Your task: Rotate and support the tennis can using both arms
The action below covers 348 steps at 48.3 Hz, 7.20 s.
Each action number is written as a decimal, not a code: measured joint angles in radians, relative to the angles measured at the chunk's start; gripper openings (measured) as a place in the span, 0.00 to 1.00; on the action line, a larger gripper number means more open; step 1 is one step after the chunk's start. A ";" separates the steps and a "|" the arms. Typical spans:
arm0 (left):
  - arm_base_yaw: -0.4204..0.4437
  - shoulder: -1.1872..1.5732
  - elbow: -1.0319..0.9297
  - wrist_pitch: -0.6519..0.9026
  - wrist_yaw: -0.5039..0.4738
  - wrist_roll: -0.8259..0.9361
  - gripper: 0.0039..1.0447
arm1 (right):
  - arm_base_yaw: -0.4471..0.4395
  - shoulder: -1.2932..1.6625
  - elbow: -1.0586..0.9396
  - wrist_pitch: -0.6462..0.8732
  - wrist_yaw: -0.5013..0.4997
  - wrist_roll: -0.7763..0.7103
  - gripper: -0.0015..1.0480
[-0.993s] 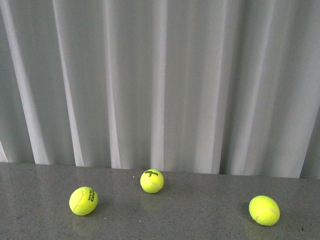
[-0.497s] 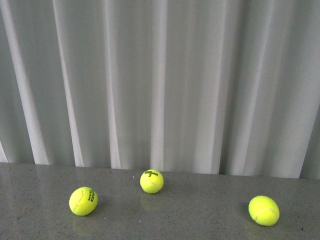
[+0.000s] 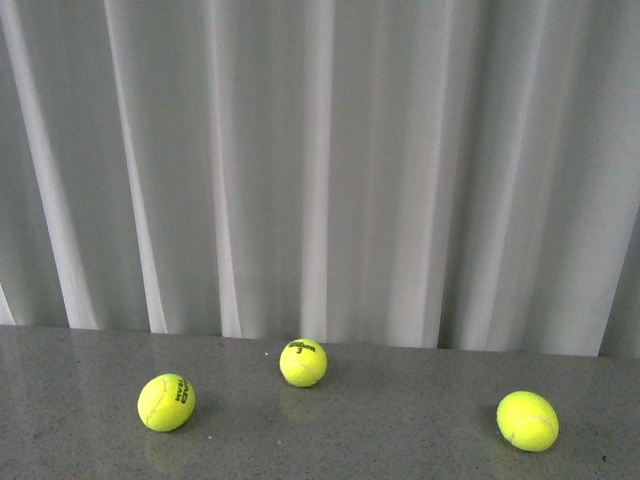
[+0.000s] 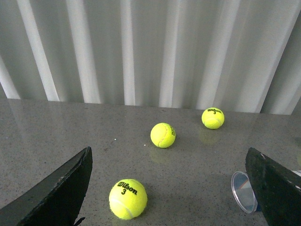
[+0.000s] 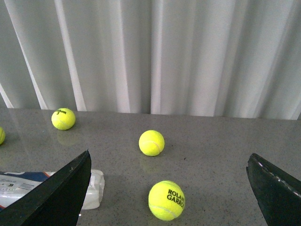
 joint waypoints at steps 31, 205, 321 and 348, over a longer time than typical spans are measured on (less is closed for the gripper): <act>-0.014 1.306 0.356 0.442 0.404 -0.267 0.94 | 0.000 -0.001 0.000 0.000 0.000 0.000 0.93; -0.553 1.955 1.586 -0.785 -0.030 0.266 0.04 | 0.000 -0.001 0.000 0.000 0.000 0.000 0.93; -0.221 1.054 0.311 0.710 -0.207 -0.004 0.03 | 0.000 -0.001 0.000 0.000 0.000 0.000 0.93; -0.084 0.752 0.081 0.639 -0.083 -0.003 0.03 | 0.000 -0.001 0.000 0.000 0.000 0.000 0.93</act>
